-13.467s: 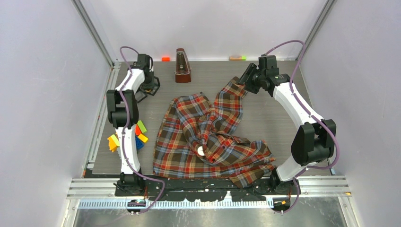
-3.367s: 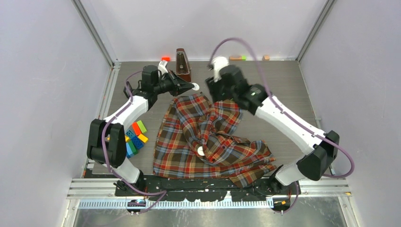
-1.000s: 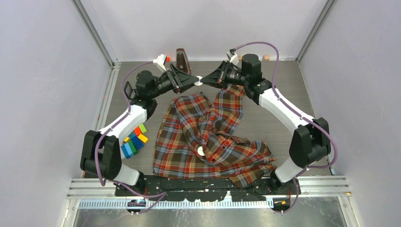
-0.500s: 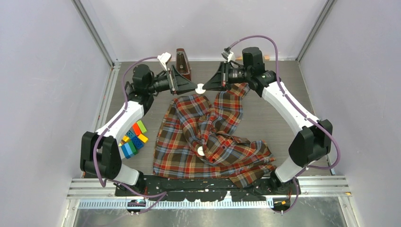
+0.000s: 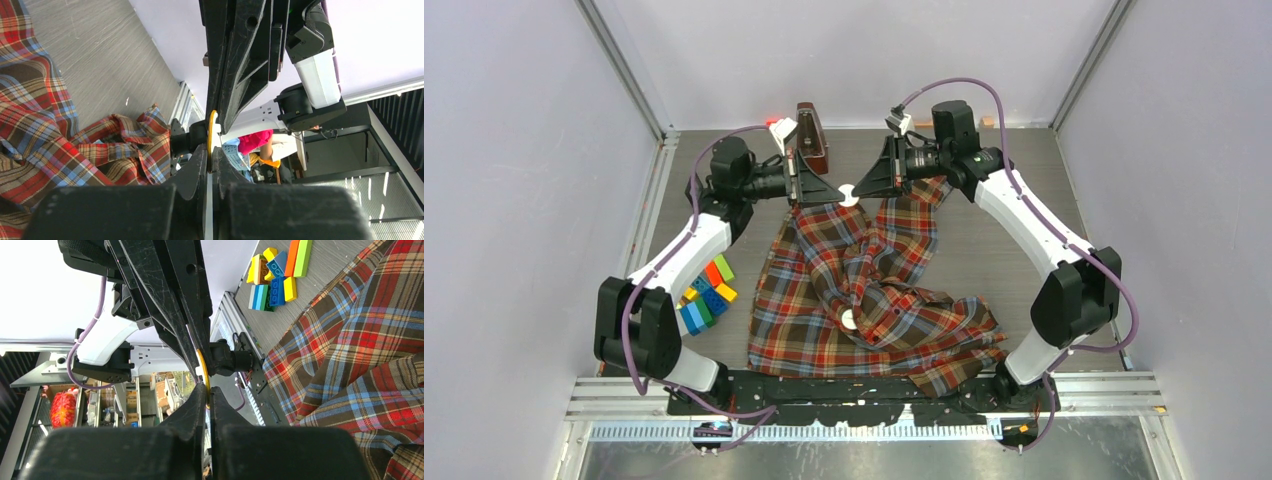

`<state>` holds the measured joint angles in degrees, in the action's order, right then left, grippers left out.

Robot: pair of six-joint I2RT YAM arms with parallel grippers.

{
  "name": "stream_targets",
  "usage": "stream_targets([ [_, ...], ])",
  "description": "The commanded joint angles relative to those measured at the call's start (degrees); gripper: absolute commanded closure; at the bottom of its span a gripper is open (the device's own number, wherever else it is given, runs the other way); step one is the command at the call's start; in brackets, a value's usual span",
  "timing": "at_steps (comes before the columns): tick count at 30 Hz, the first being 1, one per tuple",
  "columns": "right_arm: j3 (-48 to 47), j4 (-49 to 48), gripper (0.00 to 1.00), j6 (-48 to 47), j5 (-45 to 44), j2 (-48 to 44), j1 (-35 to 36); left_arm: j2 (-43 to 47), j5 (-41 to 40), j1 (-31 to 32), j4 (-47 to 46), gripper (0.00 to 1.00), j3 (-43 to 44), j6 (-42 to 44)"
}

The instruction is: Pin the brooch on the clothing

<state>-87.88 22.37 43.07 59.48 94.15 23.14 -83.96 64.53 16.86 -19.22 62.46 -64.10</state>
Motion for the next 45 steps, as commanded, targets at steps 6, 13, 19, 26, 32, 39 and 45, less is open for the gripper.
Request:
stream_targets([
  [6,2.44,-5.68,0.72,4.32,-0.5,-3.22,0.11,2.46,-5.06,0.93,-5.39,1.0,-1.46,0.02],
  [13,4.47,-10.54,0.69,7.44,-1.45,-3.75,1.21,2.93,-6.54,1.07,-8.88,1.0,-2.64,-1.96],
  [19,5.64,-10.87,0.82,7.53,-1.83,-4.04,1.21,3.5,-6.91,1.07,-9.29,1.0,-3.14,-2.14],
  [26,7.35,-11.73,0.98,9.01,-1.78,-3.53,1.21,3.84,-3.66,1.7,-12.0,1.0,-2.6,-2.64],
  [32,5.51,-6.1,0.99,7.97,-3.7,-0.85,1.25,3.92,-1.28,4.15,-10.06,1.0,-0.86,-1.04],
  [39,2.53,6.31,0.99,4.15,-8.87,2.57,1.3,4.84,-0.84,6.18,-3.96,1.0,1.9,3.73],
  [45,1.54,7.93,0.99,4.73,-10.87,5.0,1.28,5.34,0.19,8.01,-2.68,1.0,2.42,4.37],
])
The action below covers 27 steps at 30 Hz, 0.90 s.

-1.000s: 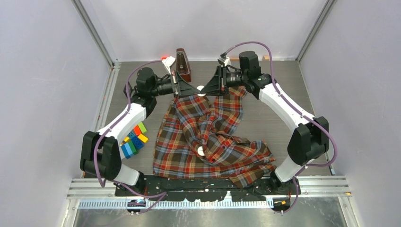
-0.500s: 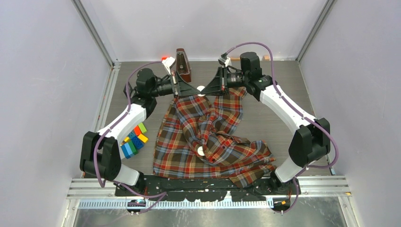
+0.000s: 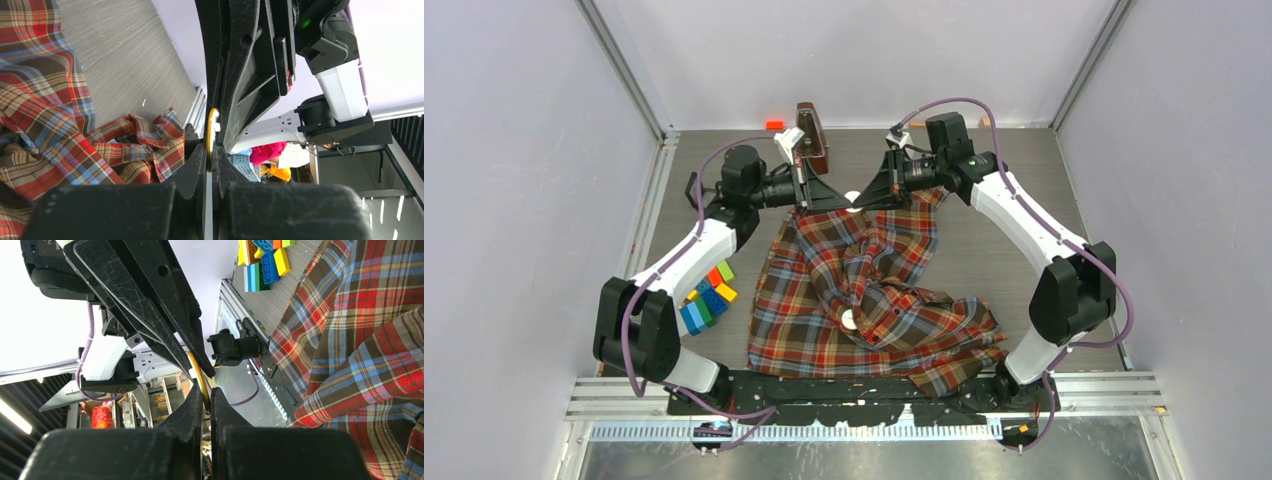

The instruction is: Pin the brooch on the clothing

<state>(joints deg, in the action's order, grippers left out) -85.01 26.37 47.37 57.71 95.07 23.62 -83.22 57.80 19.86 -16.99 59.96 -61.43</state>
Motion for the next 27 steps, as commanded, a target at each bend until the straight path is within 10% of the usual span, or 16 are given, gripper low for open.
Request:
stream_targets([
  [1,-1.76,3.99,0.99,0.56,-9.24,4.34,0.81,4.71,7.09,5.4,-4.71,1.0,4.98,1.83],
  [27,-5.91,3.56,0.7,-8.93,-2.86,0.66,2.27,7.52,-1.8,6.09,10.83,1.0,1.34,6.61],
])
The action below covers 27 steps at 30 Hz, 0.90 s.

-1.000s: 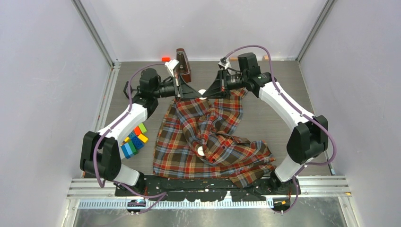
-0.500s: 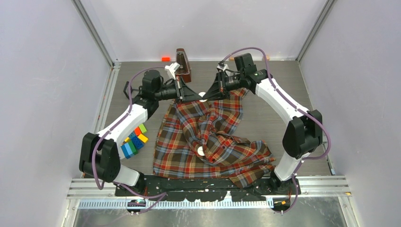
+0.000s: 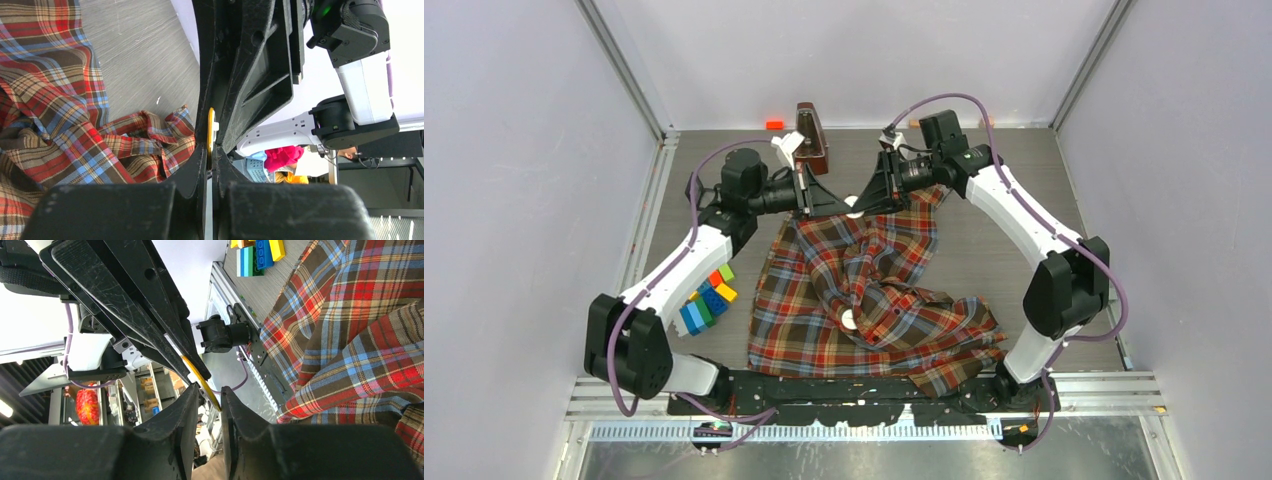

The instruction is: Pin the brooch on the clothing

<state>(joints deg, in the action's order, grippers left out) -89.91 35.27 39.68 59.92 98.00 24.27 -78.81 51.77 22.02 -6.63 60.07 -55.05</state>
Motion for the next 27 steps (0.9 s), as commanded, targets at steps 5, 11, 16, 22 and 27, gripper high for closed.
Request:
stream_targets([
  [5,-0.57,-7.73,0.58,-0.31,-4.35,-5.79,1.22,3.64,-1.0,1.99,6.2,1.0,-0.39,1.14],
  [11,1.05,-13.08,0.49,3.25,-5.86,-9.95,-0.31,3.7,-3.02,0.21,6.46,1.0,-1.82,0.53],
  [16,1.85,-11.8,0.47,2.34,-11.68,-12.83,-0.9,5.11,-5.13,-0.22,8.42,1.0,-3.1,0.94],
  [22,10.06,-6.73,0.46,-1.86,-30.09,-20.33,-0.2,9.15,-12.52,-0.22,18.41,1.0,-4.91,10.78],
  [27,22.15,-11.35,0.46,-4.72,-37.49,-29.41,2.17,11.15,-15.36,-0.4,7.82,1.0,-14.49,12.01],
])
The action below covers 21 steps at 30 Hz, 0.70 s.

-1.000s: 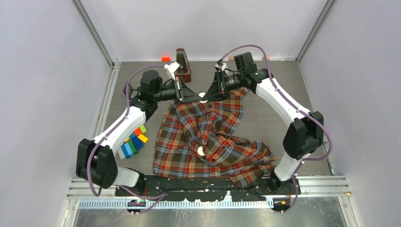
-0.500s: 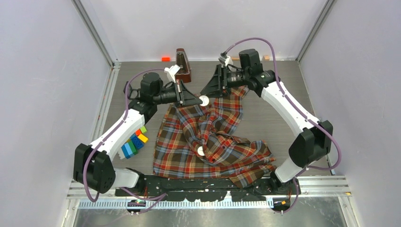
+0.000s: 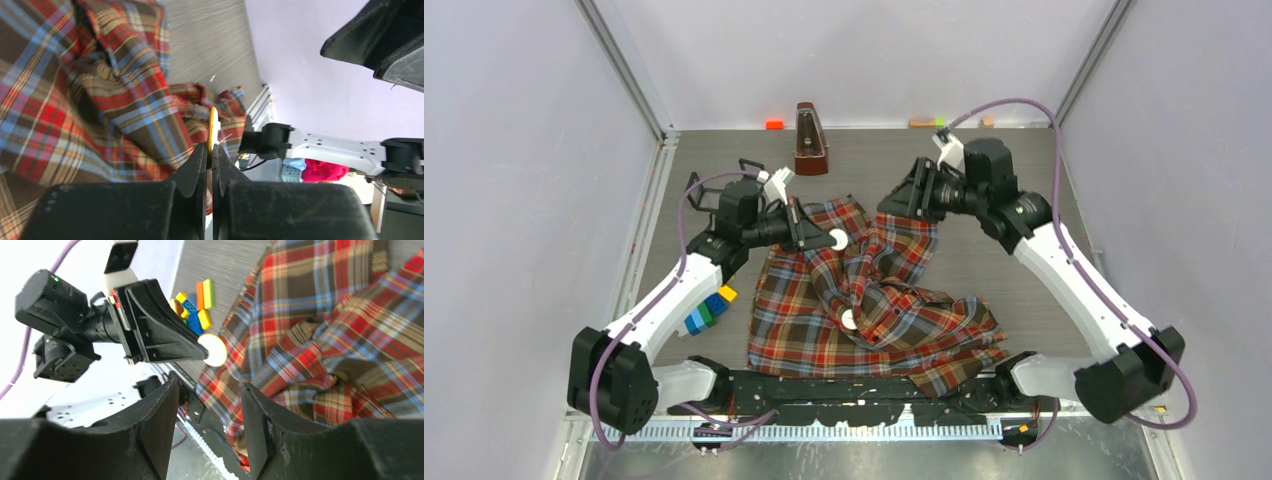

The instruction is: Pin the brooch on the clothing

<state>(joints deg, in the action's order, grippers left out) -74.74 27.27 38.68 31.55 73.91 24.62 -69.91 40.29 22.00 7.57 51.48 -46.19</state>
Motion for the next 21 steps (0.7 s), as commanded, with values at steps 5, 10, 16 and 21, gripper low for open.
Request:
stream_targets([
  [5,14.34,-4.15,0.45,-5.81,-13.23,-7.69,6.31,2.17,-2.62,-0.38,-19.23,1.0,-13.2,-2.13],
  [10,14.23,1.67,0.46,-7.37,-27.67,-5.32,20.13,5.74,-1.17,-0.29,-11.64,1.0,-14.89,1.63],
  [16,20.76,-6.52,0.46,-2.61,-33.59,-4.26,29.66,12.82,-6.83,-0.38,4.31,1.0,-16.59,12.29],
  [21,21.9,-5.81,0.47,-0.21,-38.35,-1.53,33.24,20.94,-8.48,-0.38,2.48,1.0,-22.73,8.35],
])
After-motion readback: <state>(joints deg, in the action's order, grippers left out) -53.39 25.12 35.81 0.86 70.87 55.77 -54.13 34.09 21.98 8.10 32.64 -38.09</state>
